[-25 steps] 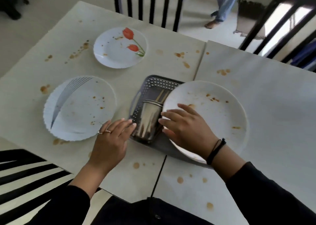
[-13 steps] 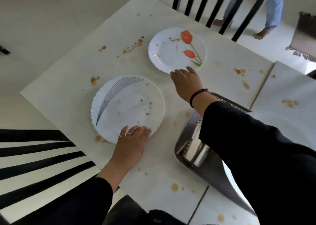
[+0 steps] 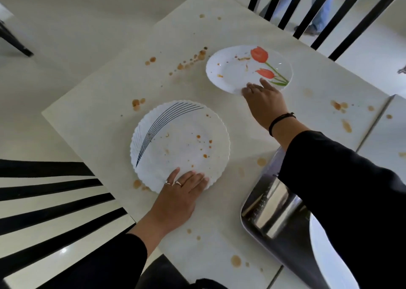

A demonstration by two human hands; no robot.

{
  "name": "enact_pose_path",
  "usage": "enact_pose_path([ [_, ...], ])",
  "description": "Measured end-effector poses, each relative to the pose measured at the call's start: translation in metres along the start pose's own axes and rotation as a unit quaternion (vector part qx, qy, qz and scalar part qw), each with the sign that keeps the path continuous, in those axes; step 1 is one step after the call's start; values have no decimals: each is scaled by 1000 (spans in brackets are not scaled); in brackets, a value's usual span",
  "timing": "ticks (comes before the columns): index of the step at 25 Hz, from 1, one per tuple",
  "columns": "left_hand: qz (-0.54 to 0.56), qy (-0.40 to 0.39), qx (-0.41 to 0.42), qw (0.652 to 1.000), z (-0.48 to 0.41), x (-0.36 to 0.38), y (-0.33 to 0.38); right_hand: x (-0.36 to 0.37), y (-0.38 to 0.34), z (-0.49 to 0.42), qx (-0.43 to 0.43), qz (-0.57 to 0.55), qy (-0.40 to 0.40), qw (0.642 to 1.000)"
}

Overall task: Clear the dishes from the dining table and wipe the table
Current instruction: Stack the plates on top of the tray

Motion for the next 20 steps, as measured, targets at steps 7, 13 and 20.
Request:
enact_pose_path([
  [7,-136,98,92,981,33,-32,-28,-81,-98,76,-142,-87,130,977],
  [13,-198,116,167,959,62,-46,-60,-91,-155,110,-208,-76,119,968],
  [20,-174,85,175,965,54,-35,-61,-75,-198,131,-198,-85,79,973],
])
Point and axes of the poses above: each hand's wrist, its own z-axis away from the middle knuckle, its own x-axis out of the palm, y = z × x, the point moved 6 cm from there along -z, towards the middle knuckle, and after that the axes turned 5 degrees about -y, right-handed, at the moved point
